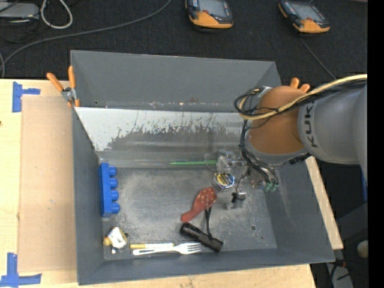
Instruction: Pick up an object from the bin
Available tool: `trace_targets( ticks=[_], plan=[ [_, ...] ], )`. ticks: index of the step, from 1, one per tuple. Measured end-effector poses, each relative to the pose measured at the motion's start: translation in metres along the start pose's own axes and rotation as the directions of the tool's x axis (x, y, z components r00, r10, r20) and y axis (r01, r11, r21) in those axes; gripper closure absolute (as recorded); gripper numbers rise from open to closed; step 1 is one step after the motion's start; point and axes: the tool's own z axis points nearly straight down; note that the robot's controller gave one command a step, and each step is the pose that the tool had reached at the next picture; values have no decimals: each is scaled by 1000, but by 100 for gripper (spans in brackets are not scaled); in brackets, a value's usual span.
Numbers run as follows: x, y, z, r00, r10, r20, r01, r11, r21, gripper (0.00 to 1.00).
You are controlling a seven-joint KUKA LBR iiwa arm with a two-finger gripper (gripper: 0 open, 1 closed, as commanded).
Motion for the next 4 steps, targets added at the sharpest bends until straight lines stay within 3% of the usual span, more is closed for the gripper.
trace_targets(
  ticks=[1, 2, 3, 4],
  plan=[
    [-23, 5, -68, 1000, -7, -3, 7, 1000, 1, 0],
    [-11, 51, -34, 944, -329, -4, 329, 944, -7, 0],
    [-11, 55, -5, 841, -540, -3, 540, 841, -1, 0],
    [-4, 67, 8, 806, -592, -2, 592, 806, -11, 100]
  ],
)
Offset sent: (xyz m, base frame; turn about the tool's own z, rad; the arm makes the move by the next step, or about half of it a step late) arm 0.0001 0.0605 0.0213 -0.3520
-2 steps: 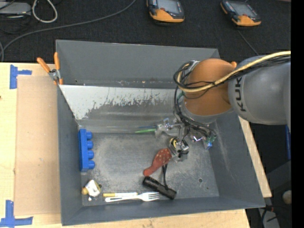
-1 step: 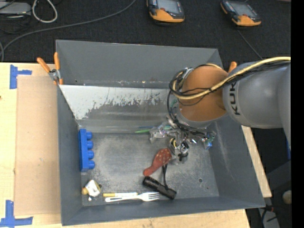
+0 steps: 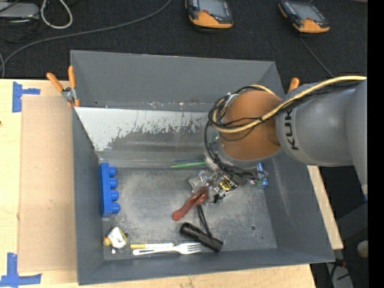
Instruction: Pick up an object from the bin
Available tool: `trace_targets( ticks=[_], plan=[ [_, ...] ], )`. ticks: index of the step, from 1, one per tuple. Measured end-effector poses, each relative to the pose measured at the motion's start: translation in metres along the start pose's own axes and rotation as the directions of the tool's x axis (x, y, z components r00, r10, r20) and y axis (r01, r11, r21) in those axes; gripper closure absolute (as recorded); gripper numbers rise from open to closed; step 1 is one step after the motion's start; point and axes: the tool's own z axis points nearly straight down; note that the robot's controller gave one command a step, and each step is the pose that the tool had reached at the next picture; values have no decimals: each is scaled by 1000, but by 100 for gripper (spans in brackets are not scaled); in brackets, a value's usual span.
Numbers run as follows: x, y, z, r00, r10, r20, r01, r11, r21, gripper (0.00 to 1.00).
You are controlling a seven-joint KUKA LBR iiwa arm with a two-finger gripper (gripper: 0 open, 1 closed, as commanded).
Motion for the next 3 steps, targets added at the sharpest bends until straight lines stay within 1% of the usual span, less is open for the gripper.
trace_targets(
  ticks=[1, 2, 3],
  plan=[
    [0, 0, 0, 1000, 0, 0, 0, 1000, 0, 100],
    [1, 2, -15, 1000, 0, -3, 0, 1000, -4, 100],
    [1, 3, -62, 1000, 1, -6, -1, 1000, -8, 100]
  ],
)
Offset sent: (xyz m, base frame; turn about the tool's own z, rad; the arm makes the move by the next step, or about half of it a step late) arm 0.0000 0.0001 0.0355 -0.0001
